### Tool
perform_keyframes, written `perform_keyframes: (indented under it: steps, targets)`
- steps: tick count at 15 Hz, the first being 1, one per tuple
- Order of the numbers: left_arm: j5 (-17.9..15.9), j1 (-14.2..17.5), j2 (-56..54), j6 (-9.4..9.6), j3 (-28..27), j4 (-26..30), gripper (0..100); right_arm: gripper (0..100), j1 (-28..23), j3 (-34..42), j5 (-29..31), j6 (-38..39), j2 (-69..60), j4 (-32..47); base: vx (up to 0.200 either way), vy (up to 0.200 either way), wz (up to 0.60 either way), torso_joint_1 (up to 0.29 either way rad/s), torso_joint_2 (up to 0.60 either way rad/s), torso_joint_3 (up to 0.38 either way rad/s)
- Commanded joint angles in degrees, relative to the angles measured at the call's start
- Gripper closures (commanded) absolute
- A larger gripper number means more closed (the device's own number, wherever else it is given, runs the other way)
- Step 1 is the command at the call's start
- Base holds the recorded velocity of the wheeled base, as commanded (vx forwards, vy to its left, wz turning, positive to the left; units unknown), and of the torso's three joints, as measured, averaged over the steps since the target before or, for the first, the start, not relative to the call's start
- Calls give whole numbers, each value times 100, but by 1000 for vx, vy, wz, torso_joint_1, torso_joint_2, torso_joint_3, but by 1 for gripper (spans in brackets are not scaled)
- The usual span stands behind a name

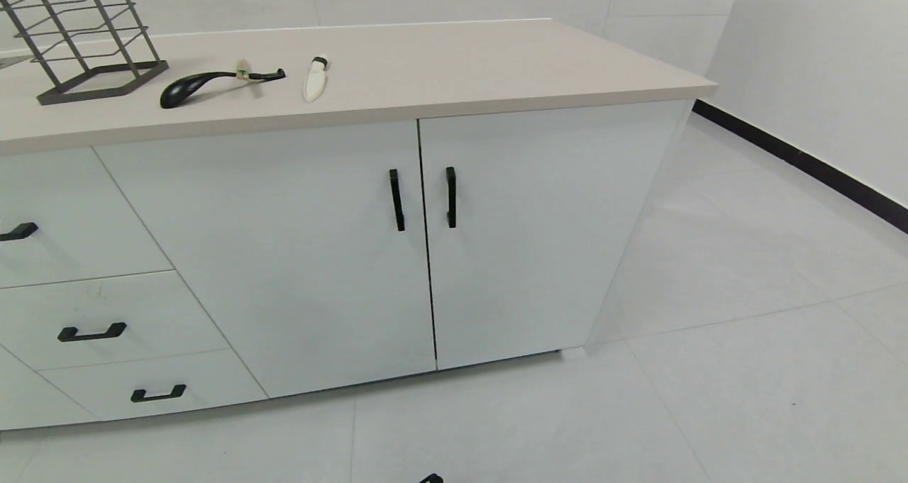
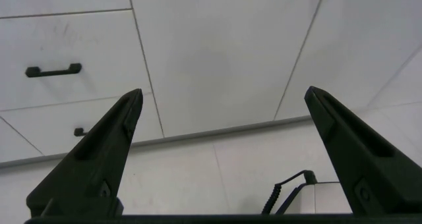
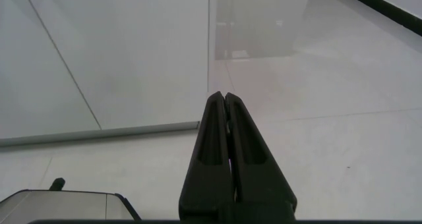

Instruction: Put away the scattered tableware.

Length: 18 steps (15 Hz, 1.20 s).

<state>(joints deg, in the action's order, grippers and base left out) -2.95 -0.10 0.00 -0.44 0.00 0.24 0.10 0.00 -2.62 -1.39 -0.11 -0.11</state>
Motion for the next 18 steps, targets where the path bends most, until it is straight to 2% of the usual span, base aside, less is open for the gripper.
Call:
perform_keyframes:
  steps: [1,13,14,18]
  targets:
    - [5,1,9,0,0,2,0,100,8,0,-2,-2,11,2,0,200,0,2,-2,2]
    - [49,1,0,-44,0,2,0,100,-1,0,-2,-2,11,2,0,200,0,1,2,2]
    - [49,1,9,-44,0,2,0,100,8,0,-2,-10,11,2,0,0,0,0,0,0]
    - [49,1,0,-44,0,2,0,100,-1,0,7,-10,11,2,0,0,600,1,4,1]
